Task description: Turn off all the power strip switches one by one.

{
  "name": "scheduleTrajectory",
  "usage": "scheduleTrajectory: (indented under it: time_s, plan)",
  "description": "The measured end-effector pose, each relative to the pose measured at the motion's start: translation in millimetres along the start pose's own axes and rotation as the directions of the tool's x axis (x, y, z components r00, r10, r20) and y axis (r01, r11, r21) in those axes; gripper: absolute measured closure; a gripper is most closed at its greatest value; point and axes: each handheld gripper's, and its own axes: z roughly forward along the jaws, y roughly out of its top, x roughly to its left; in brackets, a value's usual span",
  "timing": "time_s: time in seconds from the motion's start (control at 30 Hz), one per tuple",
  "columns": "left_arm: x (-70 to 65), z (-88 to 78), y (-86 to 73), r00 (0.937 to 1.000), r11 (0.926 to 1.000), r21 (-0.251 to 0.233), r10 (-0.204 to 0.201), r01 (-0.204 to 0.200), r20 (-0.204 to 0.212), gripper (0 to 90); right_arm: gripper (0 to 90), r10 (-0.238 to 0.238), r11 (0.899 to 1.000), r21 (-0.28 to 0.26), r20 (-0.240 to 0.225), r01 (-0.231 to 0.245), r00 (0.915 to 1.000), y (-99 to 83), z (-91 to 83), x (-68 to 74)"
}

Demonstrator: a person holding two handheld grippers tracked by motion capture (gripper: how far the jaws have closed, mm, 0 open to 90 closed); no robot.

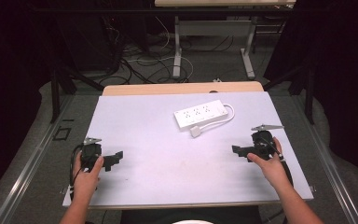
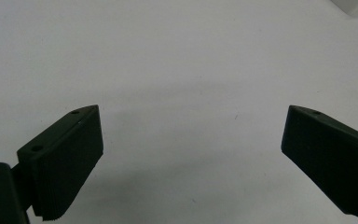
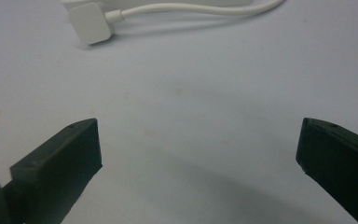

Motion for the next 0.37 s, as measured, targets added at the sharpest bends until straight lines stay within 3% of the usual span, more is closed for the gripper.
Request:
scheduleTrajectory:
  time_s: [0.2, 0.37]
  plan:
    - [0.2, 0.0, 0.0, 1.0, 1.0, -0.003, -0.002, 0.002, 0.001, 5.4, 0.0, 0.035, 0.999, -0.008, 0.057, -0.034, 0.9978, -10.7, -1.8, -7.7]
    - [0.5, 0.3, 0.2, 1.0, 1.0, -0.005, -0.004, 0.004, 0.001, 5.4, 0.0, 0.066, 0.998, -0.015, 0.072, -0.066, 0.9952, -14.8, -4.2, -12.2]
